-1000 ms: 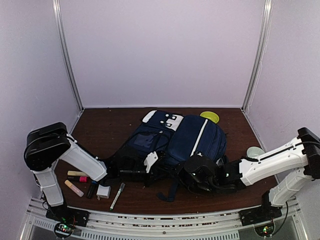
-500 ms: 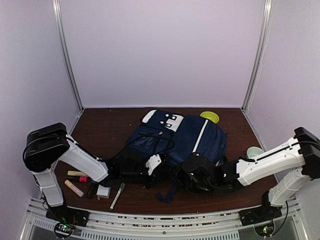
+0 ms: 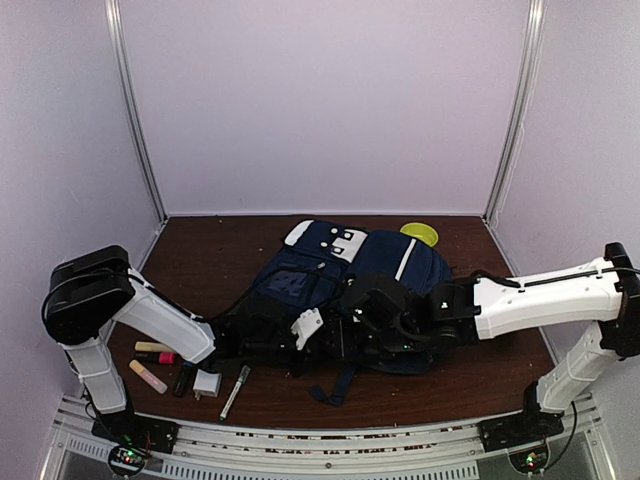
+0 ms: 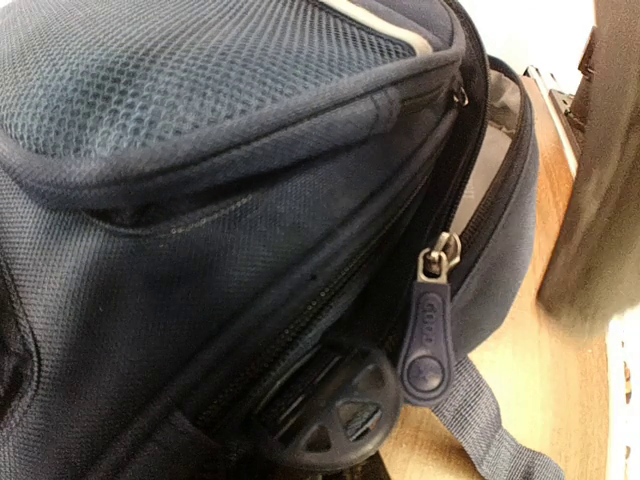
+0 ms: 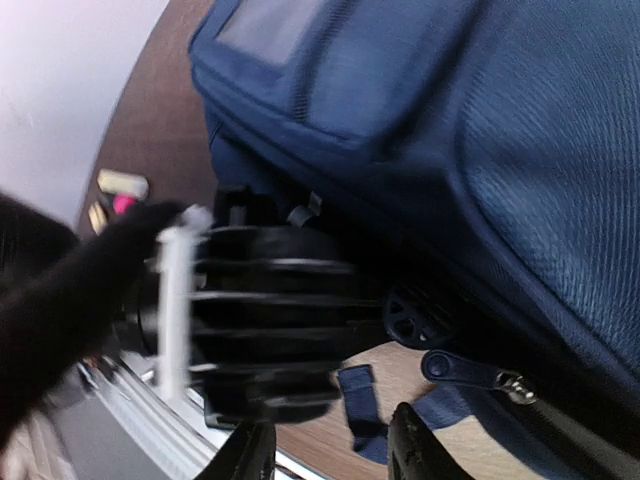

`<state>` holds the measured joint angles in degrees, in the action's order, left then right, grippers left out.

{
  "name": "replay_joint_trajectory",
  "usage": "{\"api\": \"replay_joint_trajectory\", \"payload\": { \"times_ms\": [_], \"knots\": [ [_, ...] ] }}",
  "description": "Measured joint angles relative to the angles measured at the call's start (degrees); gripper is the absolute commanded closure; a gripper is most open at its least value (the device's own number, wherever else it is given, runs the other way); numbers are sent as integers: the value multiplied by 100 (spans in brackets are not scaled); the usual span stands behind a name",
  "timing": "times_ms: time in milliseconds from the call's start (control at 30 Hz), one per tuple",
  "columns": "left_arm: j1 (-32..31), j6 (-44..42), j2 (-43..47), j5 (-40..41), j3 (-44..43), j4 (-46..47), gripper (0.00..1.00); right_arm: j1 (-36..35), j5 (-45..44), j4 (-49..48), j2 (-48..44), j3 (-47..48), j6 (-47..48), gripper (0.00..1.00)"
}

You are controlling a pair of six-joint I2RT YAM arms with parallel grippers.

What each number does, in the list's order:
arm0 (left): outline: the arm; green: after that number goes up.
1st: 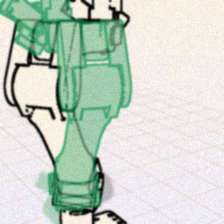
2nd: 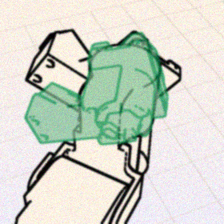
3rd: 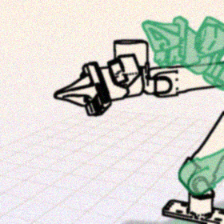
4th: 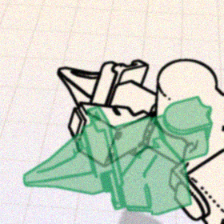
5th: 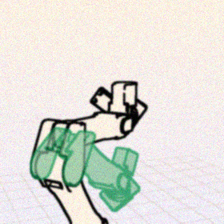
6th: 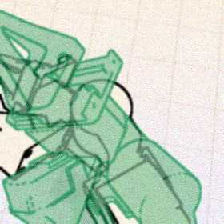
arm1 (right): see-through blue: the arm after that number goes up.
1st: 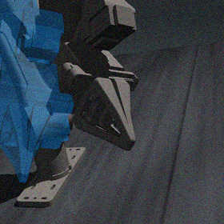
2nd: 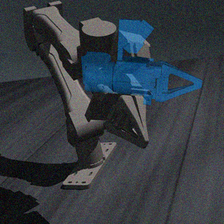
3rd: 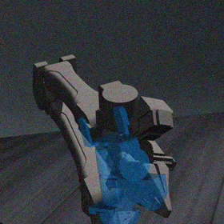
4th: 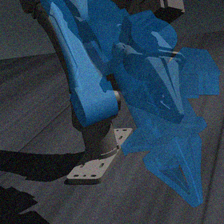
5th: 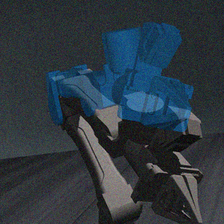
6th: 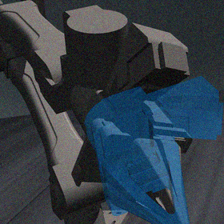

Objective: Pack the student bag
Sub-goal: Grab the largest pocket of the student bag.

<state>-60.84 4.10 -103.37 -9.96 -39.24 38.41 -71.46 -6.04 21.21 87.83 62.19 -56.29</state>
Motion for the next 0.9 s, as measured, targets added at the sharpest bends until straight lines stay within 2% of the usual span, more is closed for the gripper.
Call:
{"api": "replay_joint_trajectory", "payload": {
  "times_ms": [167, 367, 467, 633, 900],
  "knots": [
    [37, 9, 11, -153, -4, -15, 100, 70, 15, 1283, 210, 463, 1805, 65],
    [197, 184, 7, -649, -2, 13, 100, 352, -44, 2068, 485, 476, 2924, 69],
    [264, 280, 0, -876, -4, 87, 100, 442, -13, 2146, 485, 525, 3274, 73],
    [334, 413, -87, -1137, -4, 184, 100, 503, 177, 2065, 485, 658, 3578, 73],
    [422, 597, -208, -1445, -13, 393, 100, 861, 988, 1598, 431, 682, 3687, 75]
  ]
}}
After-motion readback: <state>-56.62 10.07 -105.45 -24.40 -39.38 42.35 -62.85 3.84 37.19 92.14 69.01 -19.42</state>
